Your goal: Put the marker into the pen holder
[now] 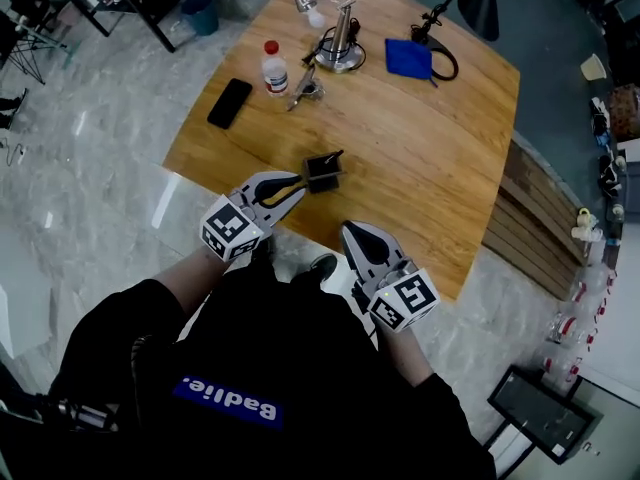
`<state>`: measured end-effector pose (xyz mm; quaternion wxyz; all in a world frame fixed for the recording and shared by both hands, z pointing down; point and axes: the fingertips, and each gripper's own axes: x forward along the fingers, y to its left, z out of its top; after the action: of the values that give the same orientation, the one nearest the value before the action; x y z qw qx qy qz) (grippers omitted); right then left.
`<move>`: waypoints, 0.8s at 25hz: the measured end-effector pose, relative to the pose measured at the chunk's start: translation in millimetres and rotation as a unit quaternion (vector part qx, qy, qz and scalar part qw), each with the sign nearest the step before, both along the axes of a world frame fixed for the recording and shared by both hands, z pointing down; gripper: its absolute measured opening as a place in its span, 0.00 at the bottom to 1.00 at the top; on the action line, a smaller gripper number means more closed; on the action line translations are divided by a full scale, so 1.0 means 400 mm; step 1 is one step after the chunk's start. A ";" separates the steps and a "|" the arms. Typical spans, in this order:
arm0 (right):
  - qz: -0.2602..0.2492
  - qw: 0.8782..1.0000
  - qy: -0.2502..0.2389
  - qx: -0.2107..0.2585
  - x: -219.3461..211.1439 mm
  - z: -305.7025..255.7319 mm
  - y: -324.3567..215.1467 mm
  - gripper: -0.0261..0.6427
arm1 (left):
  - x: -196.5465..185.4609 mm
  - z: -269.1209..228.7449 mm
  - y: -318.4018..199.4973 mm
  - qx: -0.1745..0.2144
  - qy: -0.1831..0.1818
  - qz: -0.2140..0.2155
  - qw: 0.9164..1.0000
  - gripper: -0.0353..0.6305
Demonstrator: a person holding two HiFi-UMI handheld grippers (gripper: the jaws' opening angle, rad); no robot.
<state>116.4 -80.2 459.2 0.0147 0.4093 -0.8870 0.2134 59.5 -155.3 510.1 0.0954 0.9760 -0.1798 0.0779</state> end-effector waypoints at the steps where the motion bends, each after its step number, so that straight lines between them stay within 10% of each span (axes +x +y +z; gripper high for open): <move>1: -0.006 1.000 0.001 0.001 -0.010 -0.005 0.005 0.05 | -0.007 -0.024 0.021 -0.002 0.006 -0.003 1.000 0.14; 20: 0.032 0.994 0.071 0.072 -0.211 -0.123 0.078 0.05 | -0.153 -0.298 0.249 0.007 0.044 0.065 0.997 0.07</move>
<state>32.1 -49.1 410.0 0.0411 0.4515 -0.8833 0.1196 -1.8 -55.5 391.1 0.0915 0.9887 -0.1120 0.0395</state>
